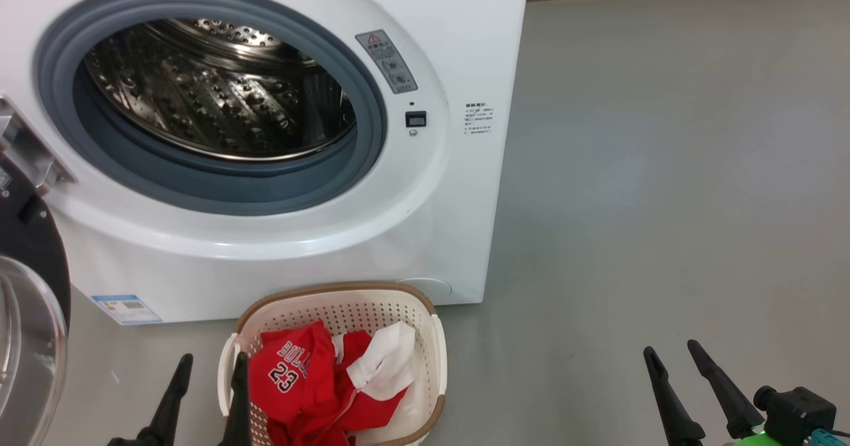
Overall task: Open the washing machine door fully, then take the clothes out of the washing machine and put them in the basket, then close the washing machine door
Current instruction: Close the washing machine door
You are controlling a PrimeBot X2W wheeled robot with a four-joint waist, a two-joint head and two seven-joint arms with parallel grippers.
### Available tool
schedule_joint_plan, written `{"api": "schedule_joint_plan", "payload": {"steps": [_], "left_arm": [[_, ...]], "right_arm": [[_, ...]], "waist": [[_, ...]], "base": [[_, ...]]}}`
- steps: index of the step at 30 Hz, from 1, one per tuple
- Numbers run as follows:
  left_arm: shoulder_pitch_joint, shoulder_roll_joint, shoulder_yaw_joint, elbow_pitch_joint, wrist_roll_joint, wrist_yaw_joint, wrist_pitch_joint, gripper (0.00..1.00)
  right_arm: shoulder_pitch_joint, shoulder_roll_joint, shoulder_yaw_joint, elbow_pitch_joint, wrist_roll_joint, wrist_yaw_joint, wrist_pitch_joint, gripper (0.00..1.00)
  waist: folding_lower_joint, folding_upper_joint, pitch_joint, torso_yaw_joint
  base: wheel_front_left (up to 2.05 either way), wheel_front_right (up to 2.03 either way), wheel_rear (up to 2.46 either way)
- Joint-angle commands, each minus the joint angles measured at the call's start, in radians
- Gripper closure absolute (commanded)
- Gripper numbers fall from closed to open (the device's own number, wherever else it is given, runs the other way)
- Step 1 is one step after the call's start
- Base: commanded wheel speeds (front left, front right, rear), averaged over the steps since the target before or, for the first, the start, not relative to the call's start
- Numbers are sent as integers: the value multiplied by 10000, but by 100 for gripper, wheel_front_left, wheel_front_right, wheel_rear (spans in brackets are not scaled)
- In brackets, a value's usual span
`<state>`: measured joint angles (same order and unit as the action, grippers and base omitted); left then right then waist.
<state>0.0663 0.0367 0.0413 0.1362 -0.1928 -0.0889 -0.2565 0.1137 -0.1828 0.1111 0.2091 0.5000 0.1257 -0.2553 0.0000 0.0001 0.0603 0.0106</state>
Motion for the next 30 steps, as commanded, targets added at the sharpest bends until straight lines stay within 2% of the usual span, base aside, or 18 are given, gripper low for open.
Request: {"api": "schedule_joint_plan", "payload": {"steps": [1, 17, 30], "left_arm": [[-115, 135, 283, -294, 86, 60, -53, 0], [-118, 135, 184, -450, 103, 132, -53, 0], [-167, 135, 72, -410, -15, 157, -53, 0]], "right_arm": [[-191, -167, 161, -252, 28, 50, -65, 0], [-243, -170, 132, -265, 16, 50, -65, 0], [-284, -192, 159, -245, 8, 50, -65, 0]], "waist": [[0, -1, 22, 9], [0, -1, 163, 73], [0, -1, 151, 125]], "base": [[-81, 81, 0], [-151, 149, 2], [-26, 26, 0]]}}
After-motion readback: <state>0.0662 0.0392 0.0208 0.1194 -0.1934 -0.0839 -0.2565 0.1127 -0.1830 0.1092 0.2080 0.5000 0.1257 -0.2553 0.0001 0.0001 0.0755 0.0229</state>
